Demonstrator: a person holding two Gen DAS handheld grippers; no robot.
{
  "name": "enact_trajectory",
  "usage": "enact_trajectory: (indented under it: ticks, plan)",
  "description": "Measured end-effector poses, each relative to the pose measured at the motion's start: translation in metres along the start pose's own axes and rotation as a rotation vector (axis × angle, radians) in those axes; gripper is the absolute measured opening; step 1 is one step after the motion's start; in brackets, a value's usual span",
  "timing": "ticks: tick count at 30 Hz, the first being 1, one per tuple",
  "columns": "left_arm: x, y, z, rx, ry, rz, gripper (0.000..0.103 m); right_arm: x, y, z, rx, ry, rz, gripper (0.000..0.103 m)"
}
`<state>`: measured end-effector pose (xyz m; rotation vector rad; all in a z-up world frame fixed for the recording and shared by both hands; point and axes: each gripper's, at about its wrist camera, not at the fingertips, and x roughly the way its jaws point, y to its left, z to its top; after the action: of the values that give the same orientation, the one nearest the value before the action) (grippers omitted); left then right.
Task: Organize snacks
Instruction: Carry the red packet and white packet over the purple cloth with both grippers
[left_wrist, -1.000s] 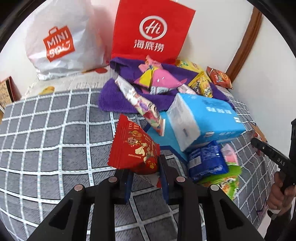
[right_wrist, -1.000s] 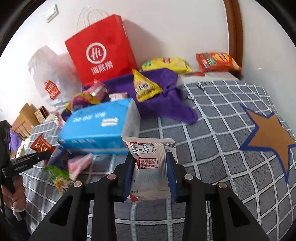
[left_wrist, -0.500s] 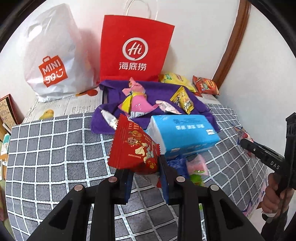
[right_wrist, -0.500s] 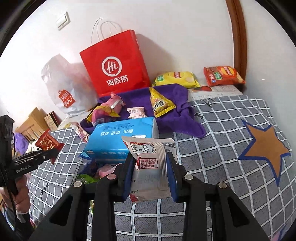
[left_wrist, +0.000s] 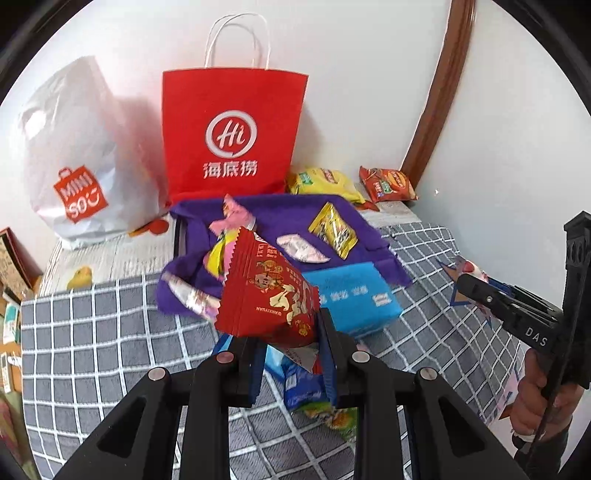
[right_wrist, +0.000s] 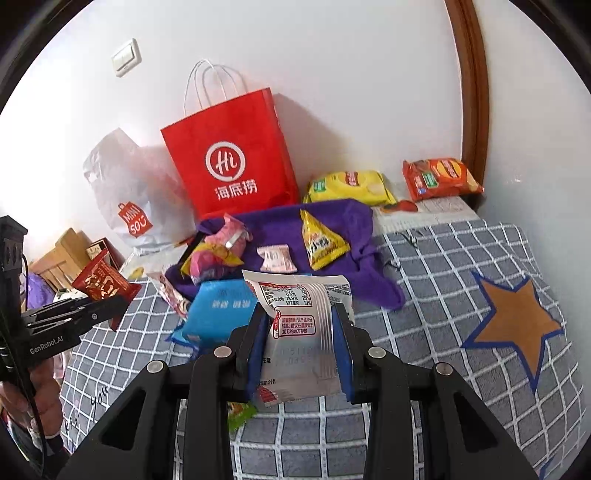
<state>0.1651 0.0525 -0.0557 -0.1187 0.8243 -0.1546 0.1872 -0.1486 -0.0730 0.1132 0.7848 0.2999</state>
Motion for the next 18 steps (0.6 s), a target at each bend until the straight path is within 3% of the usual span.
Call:
enact_trajectory:
  ticks: [18]
  plan:
    - [0.032,0.003,0.084,-0.002,-0.032,-0.039,0.025,0.066,0.018,0.081,-0.058,-0.009,-0.045,0.034]
